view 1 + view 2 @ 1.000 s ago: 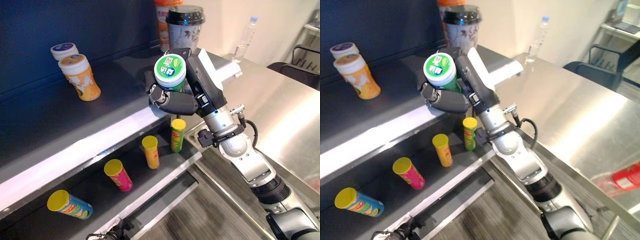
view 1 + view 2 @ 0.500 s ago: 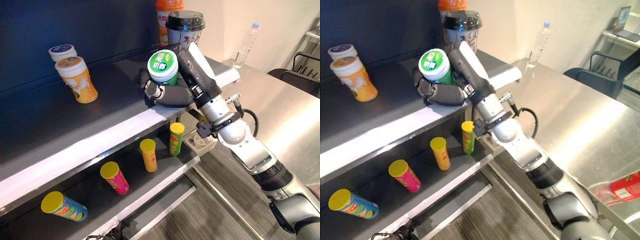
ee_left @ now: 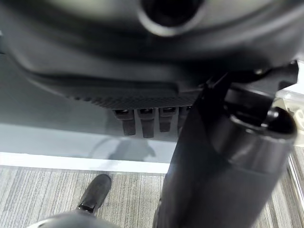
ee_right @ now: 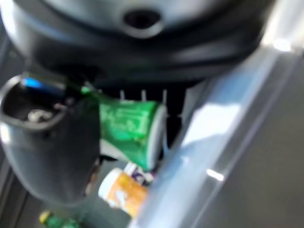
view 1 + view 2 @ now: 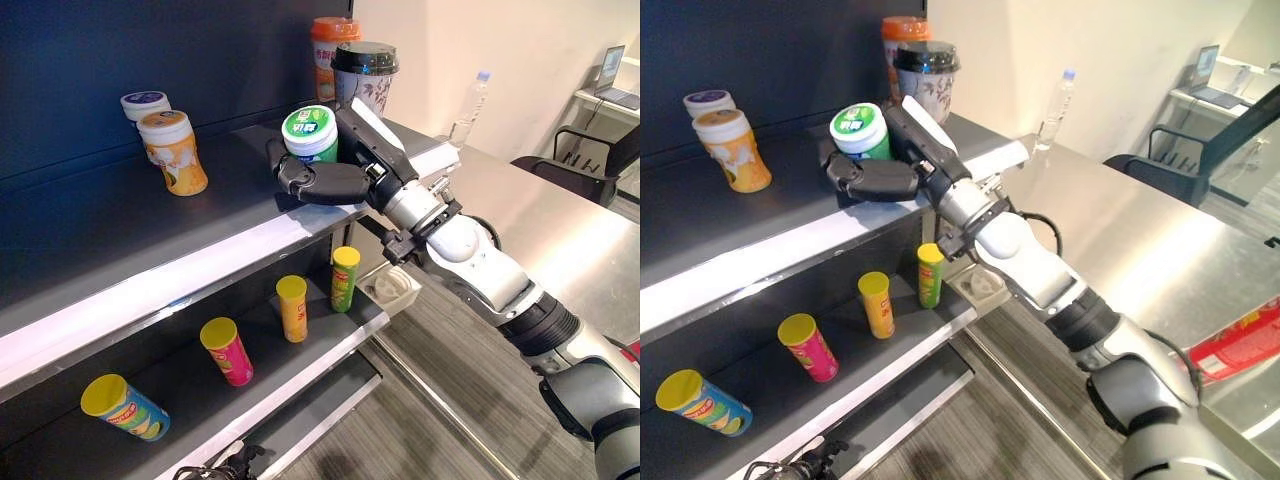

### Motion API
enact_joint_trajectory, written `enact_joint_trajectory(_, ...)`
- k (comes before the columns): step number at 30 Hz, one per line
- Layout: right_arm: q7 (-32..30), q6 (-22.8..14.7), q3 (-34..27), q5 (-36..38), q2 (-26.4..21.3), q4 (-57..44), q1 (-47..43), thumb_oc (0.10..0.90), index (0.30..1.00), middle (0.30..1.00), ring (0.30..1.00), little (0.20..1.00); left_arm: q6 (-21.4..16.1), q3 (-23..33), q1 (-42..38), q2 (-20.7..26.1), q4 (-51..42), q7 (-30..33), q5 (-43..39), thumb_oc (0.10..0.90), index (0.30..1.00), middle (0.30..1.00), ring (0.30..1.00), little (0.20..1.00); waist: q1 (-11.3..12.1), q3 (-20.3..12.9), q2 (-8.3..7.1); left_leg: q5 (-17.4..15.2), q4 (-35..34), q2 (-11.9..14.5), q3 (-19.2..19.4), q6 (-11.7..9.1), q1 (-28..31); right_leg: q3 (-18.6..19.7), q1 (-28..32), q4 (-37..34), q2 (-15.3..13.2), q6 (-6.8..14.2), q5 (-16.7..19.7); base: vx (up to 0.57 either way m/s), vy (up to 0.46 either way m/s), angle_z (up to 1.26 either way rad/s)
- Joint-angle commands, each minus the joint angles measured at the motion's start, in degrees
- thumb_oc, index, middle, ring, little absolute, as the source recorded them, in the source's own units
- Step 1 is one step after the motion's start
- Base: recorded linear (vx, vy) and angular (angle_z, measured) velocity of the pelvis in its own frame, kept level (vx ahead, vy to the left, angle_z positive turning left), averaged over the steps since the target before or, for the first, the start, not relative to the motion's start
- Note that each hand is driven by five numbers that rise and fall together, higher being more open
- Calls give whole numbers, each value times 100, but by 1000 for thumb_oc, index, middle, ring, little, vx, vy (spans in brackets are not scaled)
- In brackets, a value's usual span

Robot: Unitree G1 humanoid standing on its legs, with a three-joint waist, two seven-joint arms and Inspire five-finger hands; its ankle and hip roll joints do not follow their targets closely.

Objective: Put the goods on the table back onto the shelves and tidy them up.

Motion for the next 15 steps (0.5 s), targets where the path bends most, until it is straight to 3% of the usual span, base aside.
enact_joint_trajectory(1,38,-19,487,990,233,504,-1060,400,300,300,300,300,-18,-143,-121,92,312,-82,37,800,900,900,900,900,271,-114,-234,70,22,481,44,-212,-192,149,17,746,-74,33,290,7,-9,-3)
enact_joint_trajectory(15,-157,-41,502,984,1058,999,-1166,400,300,300,300,300,-14,-269,-104,126,248,-35,127,800,900,900,900,900,355,-70,-215,16,22,426,-28,-163,-210,114,5,775,-89,66,430,0,0,0)
